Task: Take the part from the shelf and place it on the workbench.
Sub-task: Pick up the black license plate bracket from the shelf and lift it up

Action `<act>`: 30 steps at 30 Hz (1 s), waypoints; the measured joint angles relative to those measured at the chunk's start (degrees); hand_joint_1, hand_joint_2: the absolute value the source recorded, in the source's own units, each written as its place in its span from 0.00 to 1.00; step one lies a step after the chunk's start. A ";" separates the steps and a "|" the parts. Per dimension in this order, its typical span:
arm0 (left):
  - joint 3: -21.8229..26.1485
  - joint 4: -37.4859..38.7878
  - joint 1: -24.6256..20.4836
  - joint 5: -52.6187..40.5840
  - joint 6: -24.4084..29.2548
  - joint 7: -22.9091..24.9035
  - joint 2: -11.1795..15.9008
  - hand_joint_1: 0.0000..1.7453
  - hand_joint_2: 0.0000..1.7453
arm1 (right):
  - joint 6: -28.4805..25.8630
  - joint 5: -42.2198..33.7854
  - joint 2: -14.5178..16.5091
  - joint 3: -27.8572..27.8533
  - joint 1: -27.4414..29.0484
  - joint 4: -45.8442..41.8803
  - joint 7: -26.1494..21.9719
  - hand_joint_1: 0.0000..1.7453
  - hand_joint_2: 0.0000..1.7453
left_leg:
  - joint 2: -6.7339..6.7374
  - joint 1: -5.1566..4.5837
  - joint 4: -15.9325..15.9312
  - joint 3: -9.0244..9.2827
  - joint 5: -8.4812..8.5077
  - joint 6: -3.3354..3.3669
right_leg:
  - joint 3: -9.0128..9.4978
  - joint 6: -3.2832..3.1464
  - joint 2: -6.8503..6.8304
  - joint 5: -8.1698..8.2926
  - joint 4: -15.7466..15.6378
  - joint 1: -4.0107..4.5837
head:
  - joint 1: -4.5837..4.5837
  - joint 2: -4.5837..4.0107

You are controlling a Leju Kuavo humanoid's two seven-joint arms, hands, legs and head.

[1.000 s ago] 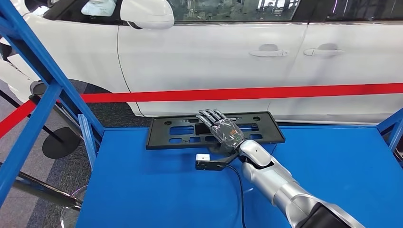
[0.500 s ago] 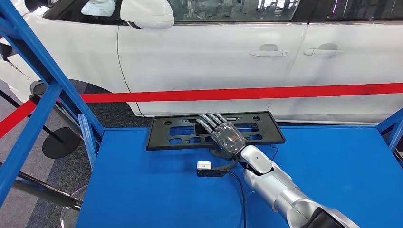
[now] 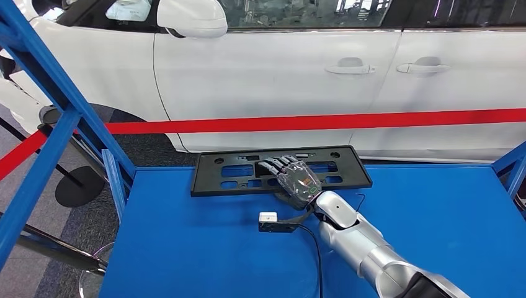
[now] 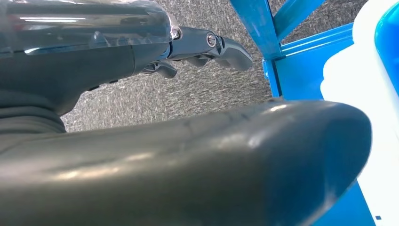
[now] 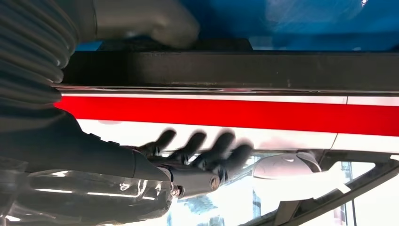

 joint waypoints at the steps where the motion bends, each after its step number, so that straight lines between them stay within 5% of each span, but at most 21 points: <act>1: 0.00 0.00 0.00 0.05 -0.01 -0.03 0.00 0.00 0.00 | 0.14 -0.07 -0.07 -0.04 0.00 -0.14 -0.08 1.00 1.00 | 0.00 0.00 0.00 0.00 0.00 0.00 | 0.00 0.00 0.00 0.00 0.00 0.00 | 0.00 0.00; 24: 0.20 0.00 0.01 1.78 -1.07 -0.90 0.15 0.00 0.00 | 2.11 -0.46 -0.51 -1.80 -0.78 -2.99 -0.73 1.00 1.00 | 0.00 0.00 0.00 0.03 0.00 0.00 | 0.02 -0.01 0.00 -0.01 0.01 0.00 | 0.00 -0.01; 30: 0.19 0.00 0.00 1.38 -1.41 -2.66 0.18 0.00 0.00 | -0.65 4.57 -0.66 -2.32 -0.71 -3.95 1.12 1.00 1.00 | 0.00 0.00 0.00 0.01 0.00 0.00 | 0.00 -0.01 0.00 -0.01 0.02 0.00 | 0.00 0.00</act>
